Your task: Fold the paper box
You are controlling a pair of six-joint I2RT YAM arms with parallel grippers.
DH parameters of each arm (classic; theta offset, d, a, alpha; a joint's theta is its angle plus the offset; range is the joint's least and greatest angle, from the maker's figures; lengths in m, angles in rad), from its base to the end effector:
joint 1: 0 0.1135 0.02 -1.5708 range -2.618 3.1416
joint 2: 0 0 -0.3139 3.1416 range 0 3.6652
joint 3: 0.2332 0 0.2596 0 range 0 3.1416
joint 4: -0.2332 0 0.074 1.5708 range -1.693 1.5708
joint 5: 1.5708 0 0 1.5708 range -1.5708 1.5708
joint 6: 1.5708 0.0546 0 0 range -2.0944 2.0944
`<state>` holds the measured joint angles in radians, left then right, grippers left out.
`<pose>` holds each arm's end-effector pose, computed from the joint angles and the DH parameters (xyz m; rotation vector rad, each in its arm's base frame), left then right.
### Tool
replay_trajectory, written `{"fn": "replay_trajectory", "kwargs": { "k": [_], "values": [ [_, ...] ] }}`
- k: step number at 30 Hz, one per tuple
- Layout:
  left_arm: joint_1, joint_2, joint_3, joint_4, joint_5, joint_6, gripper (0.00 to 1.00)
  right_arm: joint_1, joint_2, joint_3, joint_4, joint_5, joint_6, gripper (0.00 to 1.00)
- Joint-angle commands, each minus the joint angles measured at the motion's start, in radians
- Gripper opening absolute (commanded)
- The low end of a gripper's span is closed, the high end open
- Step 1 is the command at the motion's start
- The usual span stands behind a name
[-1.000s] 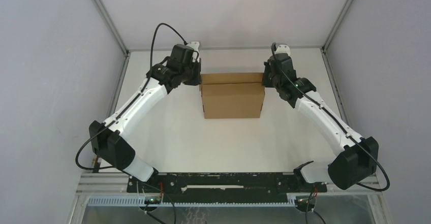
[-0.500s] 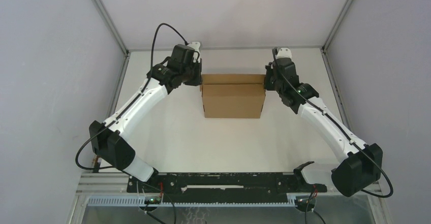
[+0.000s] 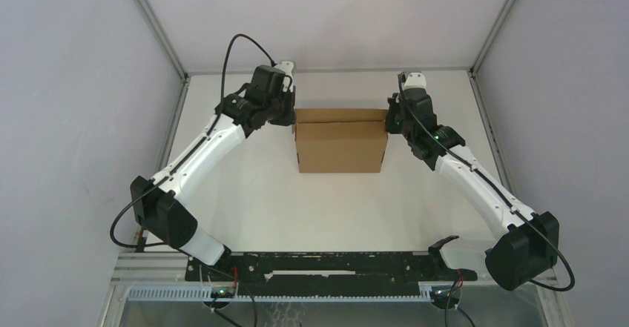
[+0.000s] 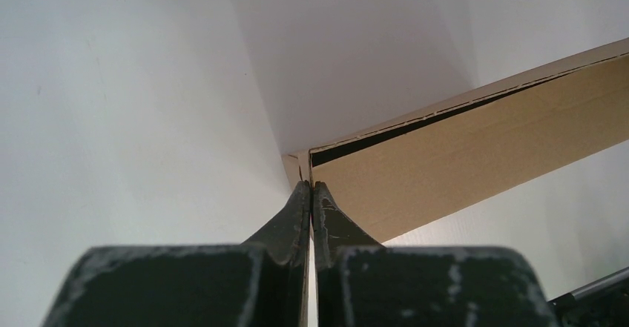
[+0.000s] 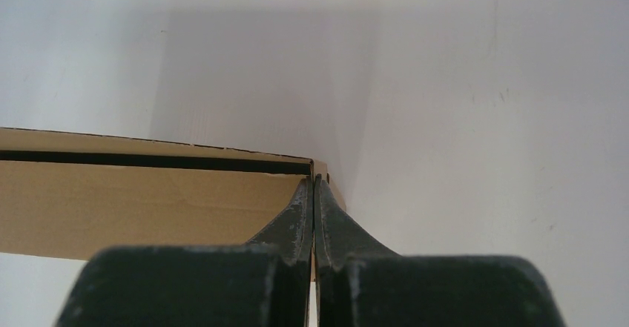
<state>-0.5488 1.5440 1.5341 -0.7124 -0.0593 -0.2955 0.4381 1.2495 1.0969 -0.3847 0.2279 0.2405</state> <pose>0.3098 -0.1856 0.3998 0.2621 2.3045 -0.3665 0.2668 0.1114 0.3671 -0.0710 2.0961 0.1700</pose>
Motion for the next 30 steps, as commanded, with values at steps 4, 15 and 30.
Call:
{"fn": "replay_trajectory", "kwargs": {
  "k": [4, 15, 30],
  "values": [
    [-0.032, -0.014, 0.041, 0.045, 0.03, 0.001, 0.02, 0.021, 0.007, -0.029, -0.069, -0.05, 0.006, 0.0],
    [-0.04, 0.003, 0.092, 0.014, 0.027, -0.041, 0.02, 0.024, 0.001, -0.029, -0.072, -0.055, 0.006, 0.0],
    [-0.052, 0.074, 0.19, -0.061, 0.046, -0.105, 0.03, 0.028, -0.006, -0.029, -0.08, -0.057, 0.003, 0.0]
  ]
}}
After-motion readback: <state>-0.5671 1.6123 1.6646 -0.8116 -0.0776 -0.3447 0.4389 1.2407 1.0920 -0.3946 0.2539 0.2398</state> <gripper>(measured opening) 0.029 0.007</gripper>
